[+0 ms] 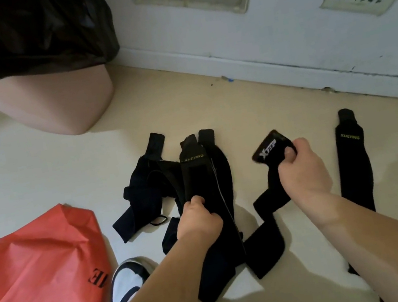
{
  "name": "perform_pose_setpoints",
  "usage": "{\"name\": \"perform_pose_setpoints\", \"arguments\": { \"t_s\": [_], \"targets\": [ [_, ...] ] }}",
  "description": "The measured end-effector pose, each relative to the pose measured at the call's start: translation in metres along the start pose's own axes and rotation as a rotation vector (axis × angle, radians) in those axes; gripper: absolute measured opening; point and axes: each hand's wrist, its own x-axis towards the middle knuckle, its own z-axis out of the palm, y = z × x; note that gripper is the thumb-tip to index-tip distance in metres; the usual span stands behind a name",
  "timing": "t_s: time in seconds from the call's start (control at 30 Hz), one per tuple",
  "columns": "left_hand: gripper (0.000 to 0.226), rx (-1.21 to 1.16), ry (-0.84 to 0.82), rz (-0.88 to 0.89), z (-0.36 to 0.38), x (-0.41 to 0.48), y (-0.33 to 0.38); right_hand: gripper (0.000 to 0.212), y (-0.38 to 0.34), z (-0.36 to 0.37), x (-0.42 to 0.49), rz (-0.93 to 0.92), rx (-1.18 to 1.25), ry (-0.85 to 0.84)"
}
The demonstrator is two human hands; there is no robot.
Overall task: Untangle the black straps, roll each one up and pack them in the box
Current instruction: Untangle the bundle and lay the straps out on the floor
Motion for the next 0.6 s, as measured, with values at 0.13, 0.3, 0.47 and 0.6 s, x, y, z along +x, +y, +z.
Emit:
{"name": "perform_pose_setpoints", "arguments": {
  "t_s": [0.13,0.3,0.47,0.6],
  "targets": [
    [0.026,-0.176,0.154,-0.021,-0.005,0.004,0.005,0.023,0.005,0.028,0.003,0.061,0.197,-0.108],
    [0.044,-0.289,0.334,0.08,-0.02,0.018,0.014,0.036,-0.008,0.063,0.006,0.066,0.325,-0.314],
    [0.066,-0.494,0.166,0.024,-0.042,0.038,0.022,0.048,-0.011,0.071,0.008,-0.117,-0.046,-0.241],
    [0.064,-0.594,0.062,-0.059,-0.039,0.038,0.021,0.017,-0.014,0.073,0.002,-0.181,-0.012,-0.317]
  ]
}}
